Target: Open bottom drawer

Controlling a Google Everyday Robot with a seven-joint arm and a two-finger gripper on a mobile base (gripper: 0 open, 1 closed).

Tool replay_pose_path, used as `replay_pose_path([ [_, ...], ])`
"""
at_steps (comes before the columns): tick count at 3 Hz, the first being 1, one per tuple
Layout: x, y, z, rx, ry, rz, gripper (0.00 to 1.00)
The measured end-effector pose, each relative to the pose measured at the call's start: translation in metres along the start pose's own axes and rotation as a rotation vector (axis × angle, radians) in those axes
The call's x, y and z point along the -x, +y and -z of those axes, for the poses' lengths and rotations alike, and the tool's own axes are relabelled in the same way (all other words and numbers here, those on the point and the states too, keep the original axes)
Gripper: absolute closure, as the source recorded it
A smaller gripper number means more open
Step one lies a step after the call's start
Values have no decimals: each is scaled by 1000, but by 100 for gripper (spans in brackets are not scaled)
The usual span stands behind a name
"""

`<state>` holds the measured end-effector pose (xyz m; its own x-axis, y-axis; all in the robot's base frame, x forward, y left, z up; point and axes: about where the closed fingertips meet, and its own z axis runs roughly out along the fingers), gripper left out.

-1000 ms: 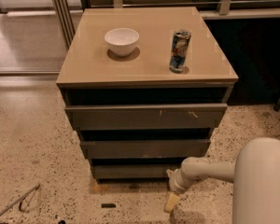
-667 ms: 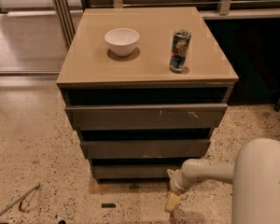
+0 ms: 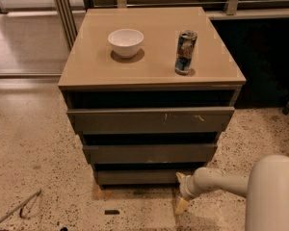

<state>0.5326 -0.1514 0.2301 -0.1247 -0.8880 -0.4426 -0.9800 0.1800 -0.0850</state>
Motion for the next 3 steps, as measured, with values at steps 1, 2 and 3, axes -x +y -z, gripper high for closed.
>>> replay_pose_path([
  [1,-10,-15,-11,-32,-39,-1,0],
  [2,-18,-32,-22,-50,-68,1,0],
  [3,-20,-49,-27,-66,-84,11,0],
])
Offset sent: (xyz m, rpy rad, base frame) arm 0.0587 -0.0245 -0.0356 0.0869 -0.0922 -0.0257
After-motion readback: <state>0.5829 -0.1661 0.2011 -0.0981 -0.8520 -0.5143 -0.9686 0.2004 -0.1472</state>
